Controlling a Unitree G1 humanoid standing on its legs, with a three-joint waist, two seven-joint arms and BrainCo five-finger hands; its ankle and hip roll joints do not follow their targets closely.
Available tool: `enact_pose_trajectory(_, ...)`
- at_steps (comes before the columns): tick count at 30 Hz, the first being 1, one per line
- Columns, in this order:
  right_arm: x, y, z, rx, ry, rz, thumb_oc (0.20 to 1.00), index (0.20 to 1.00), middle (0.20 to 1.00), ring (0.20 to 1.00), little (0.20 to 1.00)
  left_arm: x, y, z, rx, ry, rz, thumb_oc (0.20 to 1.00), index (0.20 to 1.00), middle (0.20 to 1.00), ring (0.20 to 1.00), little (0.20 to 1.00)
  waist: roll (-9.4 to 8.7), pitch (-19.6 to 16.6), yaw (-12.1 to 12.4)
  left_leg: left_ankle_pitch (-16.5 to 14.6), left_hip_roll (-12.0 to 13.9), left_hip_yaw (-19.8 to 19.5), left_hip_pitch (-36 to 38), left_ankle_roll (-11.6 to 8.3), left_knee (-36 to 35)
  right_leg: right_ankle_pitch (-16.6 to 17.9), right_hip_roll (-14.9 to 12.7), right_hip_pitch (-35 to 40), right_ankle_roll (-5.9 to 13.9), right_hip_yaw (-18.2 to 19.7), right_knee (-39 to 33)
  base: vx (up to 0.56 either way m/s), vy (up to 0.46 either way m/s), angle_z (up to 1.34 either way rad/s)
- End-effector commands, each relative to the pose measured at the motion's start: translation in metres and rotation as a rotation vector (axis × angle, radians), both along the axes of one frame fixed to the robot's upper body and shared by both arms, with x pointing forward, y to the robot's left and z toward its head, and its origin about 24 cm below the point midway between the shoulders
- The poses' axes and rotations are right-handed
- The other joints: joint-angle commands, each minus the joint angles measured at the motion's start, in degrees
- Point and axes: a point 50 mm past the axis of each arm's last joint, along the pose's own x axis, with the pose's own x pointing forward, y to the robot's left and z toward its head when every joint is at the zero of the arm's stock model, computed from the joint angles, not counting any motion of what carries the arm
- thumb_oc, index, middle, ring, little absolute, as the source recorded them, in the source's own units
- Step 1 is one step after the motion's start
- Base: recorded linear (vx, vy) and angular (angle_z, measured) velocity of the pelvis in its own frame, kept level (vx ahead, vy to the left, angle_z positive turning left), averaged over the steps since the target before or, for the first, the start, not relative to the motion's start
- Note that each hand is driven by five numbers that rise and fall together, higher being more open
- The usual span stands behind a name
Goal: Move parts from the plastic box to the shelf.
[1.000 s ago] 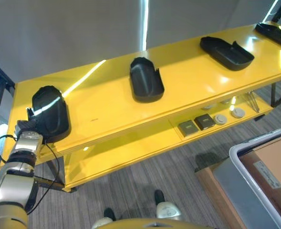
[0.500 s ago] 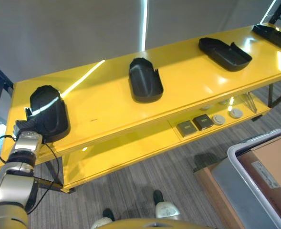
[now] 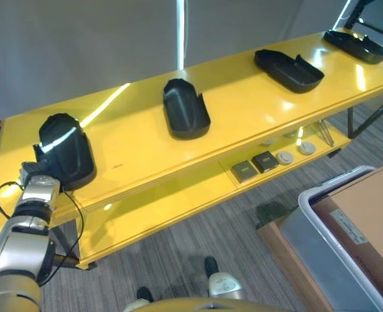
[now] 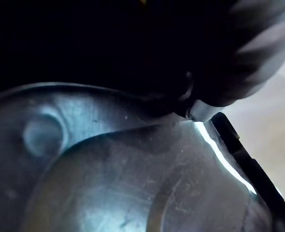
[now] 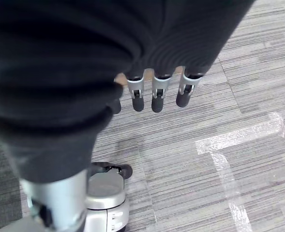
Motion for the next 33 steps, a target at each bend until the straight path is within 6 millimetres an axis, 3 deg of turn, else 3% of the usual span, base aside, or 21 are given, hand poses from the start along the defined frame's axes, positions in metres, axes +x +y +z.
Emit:
enact_pose_trajectory(1,-0.015,-0.008,0.001,-0.022,0.061,0.043,1.0,1.0,1.0,1.0,1.0,0.019,0.009,0.047,0.073,-0.148,0.035,0.2,0.2,0.2,0.2,0.2,0.3,-0.88,-0.11,-5.42,1.71,-1.31,-5.39,2.24,9.94,-8.33,-0.58,-1.59,1.17,1.21,7.03,0.0,0.0,0.0)
enact_pose_trajectory(3,-0.015,-0.007,0.001,-0.023,0.061,0.045,1.0,1.0,1.0,1.0,1.0,0.019,0.009,0.046,0.068,-0.143,0.035,0.2,0.2,0.2,0.2,0.2,0.31,-0.79,-0.08,-5.46,1.73,-1.32,-5.4,2.23,10.09,-8.33,-0.6,-1.53,1.15,1.21,7.05,0.0,0.0,0.0)
enact_pose_trajectory(5,-0.015,-0.007,0.0,-0.023,0.061,0.046,1.0,1.0,1.0,1.0,1.0,0.018,0.008,0.044,0.062,-0.137,0.033,0.548,0.548,0.548,0.548,0.548,0.32,-0.76,-0.03,-5.45,1.71,-1.3,-5.32,2.2,10.01,-8.32,-0.65,-1.44,1.18,1.18,6.95,0.0,0.0,0.0)
enact_pose_trajectory(6,-0.015,-0.007,0.0,-0.023,0.062,0.048,1.0,1.0,1.0,1.0,1.0,0.018,0.008,0.044,0.058,-0.137,0.034,1.0,1.0,1.0,1.0,1.0,0.33,-0.76,0.0,-5.47,1.68,-1.3,-5.26,2.2,9.97,-8.31,-0.62,-1.36,1.17,1.21,6.84,0.0,0.0,0.0)
enact_pose_trajectory(15,-0.016,-0.006,0.0,-0.021,0.066,0.061,1.0,1.0,1.0,1.0,1.0,0.024,0.007,0.057,0.107,-0.196,-0.007,1.0,1.0,1.0,1.0,1.0,0.33,-0.87,0.32,-5.33,1.49,-1.38,-4.39,2.14,9.38,-8.29,-0.74,-0.57,1.17,0.73,6.58,0.0,0.004,-0.02)
enact_pose_trajectory(27,-0.018,-0.005,-0.001,-0.023,0.057,0.049,1.0,1.0,1.0,1.0,1.0,0.034,-0.008,0.141,0.341,-0.572,-0.134,1.0,1.0,1.0,1.0,1.0,1.03,-1.84,3.09,-4.76,0.98,-2.69,-3.17,2.15,7.27,-8.02,-1.1,0.92,1.07,-1.14,5.55,-0.02,0.015,0.06)
enact_pose_trajectory(30,-0.02,-0.005,-0.001,-0.026,0.057,0.034,1.0,1.0,1.0,1.0,1.0,0.03,-0.022,0.175,0.376,-0.75,-0.271,1.0,1.0,1.0,1.0,1.0,1.23,-1.96,4.36,-4.81,0.88,-3.33,-2.93,2.27,7.04,-8.03,-1.28,1.49,0.98,-1.81,5.43,0.0,0.022,0.08)
enact_pose_trajectory(32,-0.02,-0.003,-0.001,-0.021,0.056,0.016,1.0,1.0,1.0,1.0,1.0,0.023,-0.049,0.198,0.341,-0.862,-0.485,1.0,1.0,1.0,1.0,1.0,1.22,-1.95,5.64,-4.96,0.71,-3.98,-2.89,2.34,6.88,-8.02,-1.49,1.89,1.06,-2.39,5.21,0.0,0.014,0.15)
enact_pose_trajectory(33,-0.02,-0.003,-0.001,-0.02,0.056,0.016,1.0,1.0,1.0,1.0,1.0,0.021,-0.052,0.199,0.33,-0.879,-0.527,1.0,1.0,1.0,1.0,1.0,1.23,-1.94,5.77,-4.97,0.67,-4.08,-2.89,2.34,6.85,-8.0,-1.52,1.94,1.09,-2.47,5.18,0.0,0.006,0.18)
